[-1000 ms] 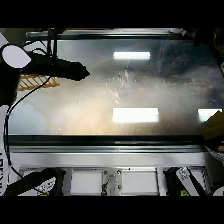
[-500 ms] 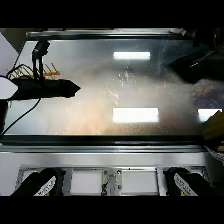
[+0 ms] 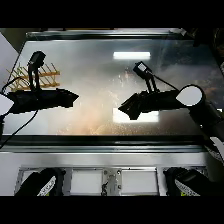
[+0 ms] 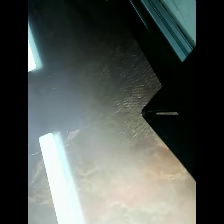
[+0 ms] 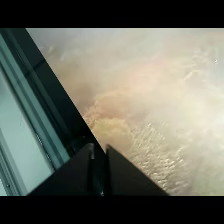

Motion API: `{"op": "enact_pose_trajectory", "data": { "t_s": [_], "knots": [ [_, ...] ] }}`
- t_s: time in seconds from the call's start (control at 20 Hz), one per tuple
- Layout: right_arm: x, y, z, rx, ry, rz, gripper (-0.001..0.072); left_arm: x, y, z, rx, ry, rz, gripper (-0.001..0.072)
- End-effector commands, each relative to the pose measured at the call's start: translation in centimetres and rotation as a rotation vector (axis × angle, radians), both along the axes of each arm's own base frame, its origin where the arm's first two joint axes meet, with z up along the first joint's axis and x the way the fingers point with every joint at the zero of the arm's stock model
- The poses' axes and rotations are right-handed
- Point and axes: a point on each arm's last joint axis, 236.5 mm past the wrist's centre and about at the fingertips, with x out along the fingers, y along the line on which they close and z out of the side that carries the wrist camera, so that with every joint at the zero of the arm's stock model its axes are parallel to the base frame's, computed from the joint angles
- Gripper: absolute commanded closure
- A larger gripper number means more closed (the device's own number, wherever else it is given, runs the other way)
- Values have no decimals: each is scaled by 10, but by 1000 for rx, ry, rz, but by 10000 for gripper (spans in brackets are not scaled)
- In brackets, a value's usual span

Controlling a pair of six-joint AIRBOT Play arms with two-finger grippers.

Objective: Fold the clothes and pants, and hang the long-sleeved shirts on hangers.

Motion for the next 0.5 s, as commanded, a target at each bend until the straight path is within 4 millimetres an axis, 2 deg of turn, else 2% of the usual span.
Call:
{"op": "enact_pose_trajectory", "data": {
  "t_s": [0.0,0.45],
  "knots": [
    [-5,6,-8,-8,13,17,693,-2,1,0,1,-2,0,693],
    [-7,7,-9,-10,21,25,693,-1,1,0,2,-3,1,693]
  ]
}}
